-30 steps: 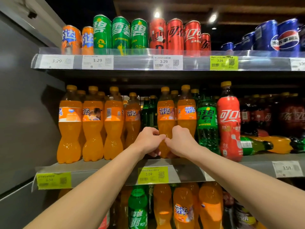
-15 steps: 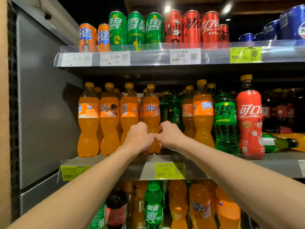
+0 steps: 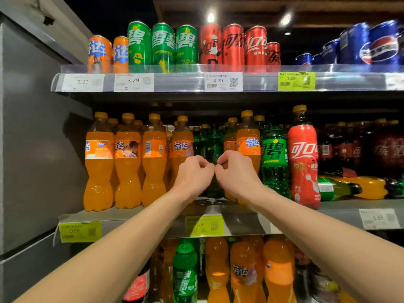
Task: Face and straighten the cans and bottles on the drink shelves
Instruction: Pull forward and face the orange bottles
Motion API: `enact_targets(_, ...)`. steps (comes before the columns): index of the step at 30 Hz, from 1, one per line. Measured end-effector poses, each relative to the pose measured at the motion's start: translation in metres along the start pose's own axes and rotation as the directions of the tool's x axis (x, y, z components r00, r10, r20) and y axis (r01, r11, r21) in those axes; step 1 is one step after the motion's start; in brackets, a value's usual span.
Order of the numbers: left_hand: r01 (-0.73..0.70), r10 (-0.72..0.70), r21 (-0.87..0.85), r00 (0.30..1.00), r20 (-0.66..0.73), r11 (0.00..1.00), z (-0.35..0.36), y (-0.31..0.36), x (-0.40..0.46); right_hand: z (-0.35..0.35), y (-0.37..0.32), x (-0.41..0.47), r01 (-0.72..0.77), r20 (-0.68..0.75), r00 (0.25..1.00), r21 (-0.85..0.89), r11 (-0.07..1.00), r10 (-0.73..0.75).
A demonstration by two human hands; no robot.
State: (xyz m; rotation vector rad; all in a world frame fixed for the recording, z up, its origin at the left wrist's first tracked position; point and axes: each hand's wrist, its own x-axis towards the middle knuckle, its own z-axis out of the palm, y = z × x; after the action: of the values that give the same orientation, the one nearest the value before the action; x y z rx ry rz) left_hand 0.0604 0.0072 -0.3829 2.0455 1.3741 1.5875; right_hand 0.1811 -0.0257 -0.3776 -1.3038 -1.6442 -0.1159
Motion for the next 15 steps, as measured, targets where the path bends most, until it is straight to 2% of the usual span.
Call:
enact_targets(3,0.022,-0.014,-0.095,0.996,0.088,0.995,0.024,0.015,0.002,-0.027,0.014,-0.006,-0.018,-0.051,0.999,-0.02,1.0,0.017)
enact_targets(9,0.147,-0.068,-0.278,0.96,0.273,0.949,0.065,0.038,0.011,-0.059,0.041,-0.01,-0.048,-0.059,0.997,-0.051,0.998,0.045)
enact_targets(12,0.141,-0.048,-0.304,0.955,0.294,0.942,0.069,0.036,0.016,-0.061,0.047,-0.011,-0.037,-0.071,0.997,-0.05,0.998,0.034)
enact_targets(15,0.103,-0.031,-0.255,0.962,0.272,0.962,0.064,0.033,0.018,-0.057,0.048,-0.011,-0.055,-0.068,0.996,-0.026,0.998,0.053)
